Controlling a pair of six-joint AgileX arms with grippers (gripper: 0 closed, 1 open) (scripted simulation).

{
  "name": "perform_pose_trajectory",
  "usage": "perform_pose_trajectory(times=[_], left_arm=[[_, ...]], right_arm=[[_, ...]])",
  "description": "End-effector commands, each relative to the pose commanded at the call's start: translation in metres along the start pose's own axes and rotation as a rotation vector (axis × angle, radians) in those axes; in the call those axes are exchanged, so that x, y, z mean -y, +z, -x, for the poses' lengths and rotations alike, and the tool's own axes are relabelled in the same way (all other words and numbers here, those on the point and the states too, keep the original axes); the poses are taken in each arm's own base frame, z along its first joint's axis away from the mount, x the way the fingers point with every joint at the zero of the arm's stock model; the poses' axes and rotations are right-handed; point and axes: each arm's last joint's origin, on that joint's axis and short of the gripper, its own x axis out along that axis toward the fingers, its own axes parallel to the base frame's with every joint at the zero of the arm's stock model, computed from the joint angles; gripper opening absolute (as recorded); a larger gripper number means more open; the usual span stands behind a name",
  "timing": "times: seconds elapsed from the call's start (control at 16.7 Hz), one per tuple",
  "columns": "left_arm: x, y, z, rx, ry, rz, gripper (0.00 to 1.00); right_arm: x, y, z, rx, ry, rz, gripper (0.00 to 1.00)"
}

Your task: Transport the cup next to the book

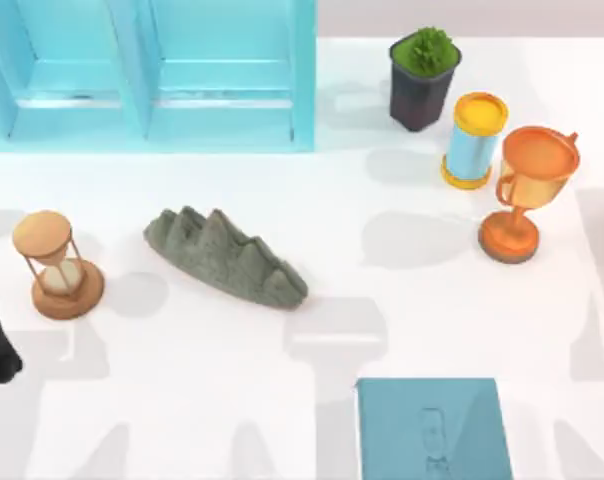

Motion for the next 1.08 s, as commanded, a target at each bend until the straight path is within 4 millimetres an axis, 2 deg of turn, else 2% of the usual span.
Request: perform_pose_trajectory(times=[0.3,0.54,0.84,1.08], left_arm=[[-0.002,0.001,-0.002,-0.067,0.019,-0.052,1.0],[-0.008,0.012,-0.007,-0.258,0.048,-0.239,1.0],[-0.024,0.05,-0.025,-0.533,0.021,-0.596,1.0],[-0.049,0.089,-0.048,-0.746,-0.073,-0.913,1.0]], right_arm=[[0.0,0.0,0.0,0.0,0.0,0.0,1.0],[0.0,0.0,0.0,0.0,0.0,0.0,1.0],[0.0,0.0,0.0,0.0,0.0,0.0,1.0],[0.0,0.0,0.0,0.0,0.0,0.0,1.0]])
